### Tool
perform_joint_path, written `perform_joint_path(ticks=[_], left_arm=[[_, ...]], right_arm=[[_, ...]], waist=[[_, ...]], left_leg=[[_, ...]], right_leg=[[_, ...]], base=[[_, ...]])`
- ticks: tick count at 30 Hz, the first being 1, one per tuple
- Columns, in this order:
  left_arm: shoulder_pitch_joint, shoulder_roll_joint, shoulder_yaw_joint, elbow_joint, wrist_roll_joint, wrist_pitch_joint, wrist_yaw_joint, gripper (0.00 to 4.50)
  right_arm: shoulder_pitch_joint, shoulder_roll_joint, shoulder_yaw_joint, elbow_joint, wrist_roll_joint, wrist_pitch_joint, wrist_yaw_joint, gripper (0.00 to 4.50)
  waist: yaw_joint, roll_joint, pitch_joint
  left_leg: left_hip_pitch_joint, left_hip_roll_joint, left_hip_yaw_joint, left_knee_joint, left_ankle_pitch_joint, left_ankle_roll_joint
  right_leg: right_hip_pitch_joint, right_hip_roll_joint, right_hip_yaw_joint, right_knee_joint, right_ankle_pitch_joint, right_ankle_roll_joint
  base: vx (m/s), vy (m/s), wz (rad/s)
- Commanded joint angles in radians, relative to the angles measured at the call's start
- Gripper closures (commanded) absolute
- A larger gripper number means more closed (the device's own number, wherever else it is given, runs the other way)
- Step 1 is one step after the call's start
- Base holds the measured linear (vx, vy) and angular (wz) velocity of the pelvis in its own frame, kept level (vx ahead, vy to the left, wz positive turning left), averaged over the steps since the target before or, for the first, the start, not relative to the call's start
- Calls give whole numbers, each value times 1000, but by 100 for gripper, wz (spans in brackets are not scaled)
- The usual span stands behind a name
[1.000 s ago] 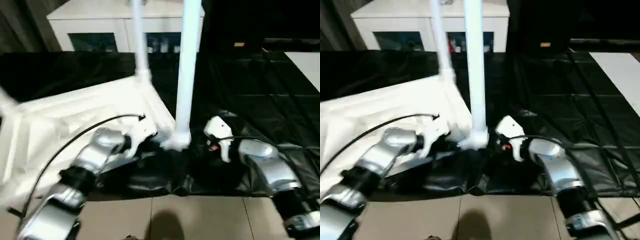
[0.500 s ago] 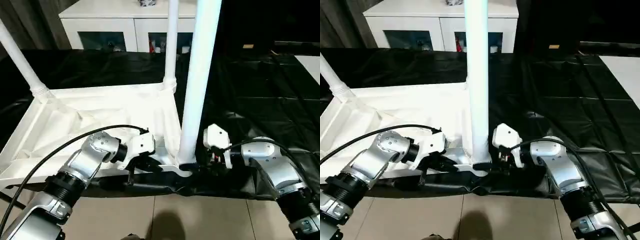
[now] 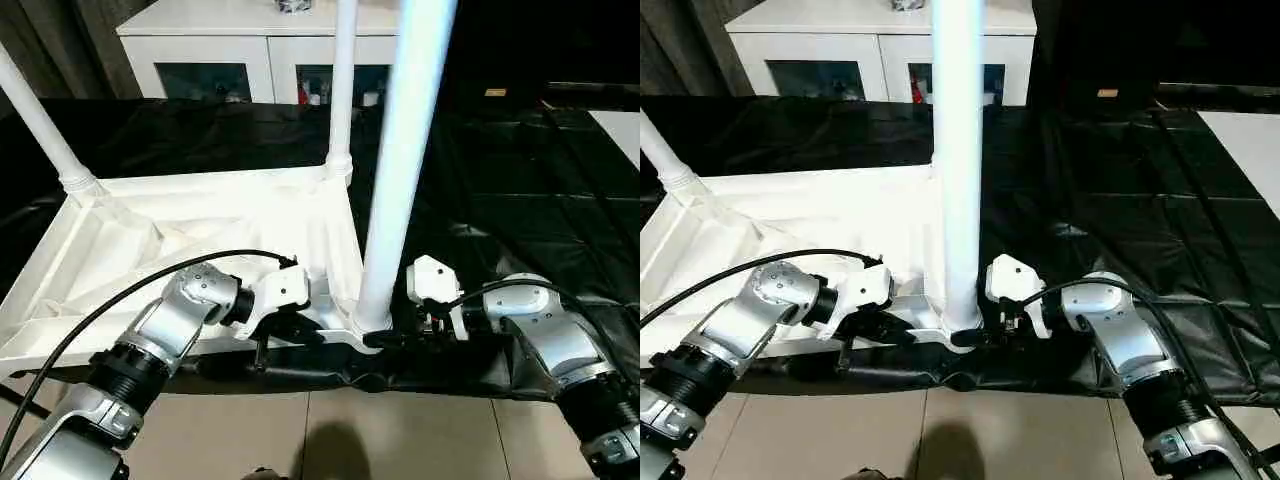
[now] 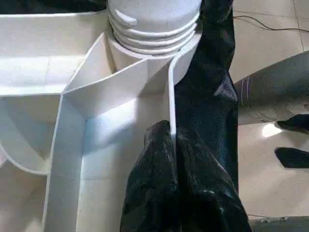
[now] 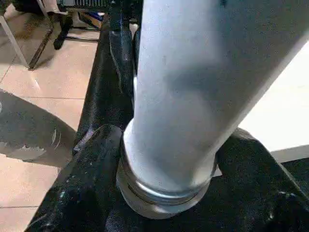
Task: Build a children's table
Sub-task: Rotate leg to tighten
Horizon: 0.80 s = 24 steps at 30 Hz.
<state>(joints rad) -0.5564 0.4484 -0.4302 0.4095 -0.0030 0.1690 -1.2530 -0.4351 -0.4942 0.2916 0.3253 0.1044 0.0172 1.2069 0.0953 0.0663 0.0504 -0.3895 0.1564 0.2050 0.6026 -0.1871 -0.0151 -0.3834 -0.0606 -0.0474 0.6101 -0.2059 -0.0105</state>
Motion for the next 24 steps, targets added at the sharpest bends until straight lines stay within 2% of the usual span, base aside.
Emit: perform_joint_path(ticks=[1, 7, 11, 13, 16, 17, 18, 19, 21, 23, 24], left_arm=[[0, 14, -14, -23, 19, 0, -21, 450], [-3, 14, -12, -19, 19, 6, -16, 450], [-11, -6, 6, 4, 23, 19, 36, 450], [-29, -53, 43, 49, 23, 38, 137, 450], [-63, -118, 89, 121, 30, 66, 287, 450], [-63, -118, 89, 121, 30, 66, 287, 450], [-72, -136, 100, 139, 32, 79, 327, 450], [-89, -171, 122, 175, 34, 98, 408, 450], [-105, -204, 143, 210, 38, 114, 489, 450], [-125, -238, 165, 254, 45, 118, 562, 450], [-138, -258, 173, 281, 52, 115, 602, 450]], right_arm=[[-9, -4, 15, 3, -7, -6, 22, 168], [-10, 8, 7, 9, 2, 5, 19, 192], [-5, 34, -11, 19, 6, 30, -37, 195], [-11, 84, -42, 46, -3, 81, -154, 196], [-16, 166, -82, 89, -28, 129, -344, 196], [-16, 166, -82, 89, -28, 129, -344, 196], [-15, 192, -93, 96, -34, 142, -401, 197], [-11, 242, -113, 99, -45, 174, -505, 197], [-10, 294, -138, 104, -54, 207, -614, 199], [-12, 350, -170, 116, -66, 235, -733, 205], [-17, 380, -183, 132, -83, 239, -809, 206]], waist=[[-2, -12, -64], [-2, -12, -65], [-5, -12, -64], [-9, -12, -60], [-15, -15, -59], [-16, -14, -59], [-21, -16, -59], [-23, -14, -60], [-32, -16, -60], [-36, -15, -63], [-37, -13, -65]], left_leg=[[24, 87, -45, -71, -174, 77], [26, 87, -44, -71, -173, 78], [25, 87, -44, -71, -173, 78], [27, 85, -43, -73, -197, 66], [30, 80, -47, -77, -231, 29], [32, 82, -48, -77, -237, 25], [24, 83, -52, -82, -231, 17], [25, 82, -52, -82, -229, 15], [30, 80, -49, -81, -233, 7], [26, 77, -49, -78, -208, 17], [27, 76, -47, -76, -196, 21]], right_leg=[[32, -100, 50, -69, -144, -250], [32, -99, 49, -67, -139, -253], [31, -98, 49, -67, -139, -254], [27, -97, 50, -72, -181, -254], [27, -99, 49, -82, -275, -229], [25, -101, 51, -83, -285, -225], [32, -102, 50, -81, -278, -213], [30, -100, 49, -79, -269, -212], [25, -98, 51, -80, -241, -221], [29, -100, 52, -79, -202, -225], [26, -100, 53, -79, -184, -228]], base=[[0, 0, 0], [0, 0, 0], [0, 0, 0], [0, 0, 0], [0, 0, 0], [0, 0, 0], [0, 0, 0], [0, 0, 0], [0, 0, 0], [0, 0, 0], [0, 0, 0]])
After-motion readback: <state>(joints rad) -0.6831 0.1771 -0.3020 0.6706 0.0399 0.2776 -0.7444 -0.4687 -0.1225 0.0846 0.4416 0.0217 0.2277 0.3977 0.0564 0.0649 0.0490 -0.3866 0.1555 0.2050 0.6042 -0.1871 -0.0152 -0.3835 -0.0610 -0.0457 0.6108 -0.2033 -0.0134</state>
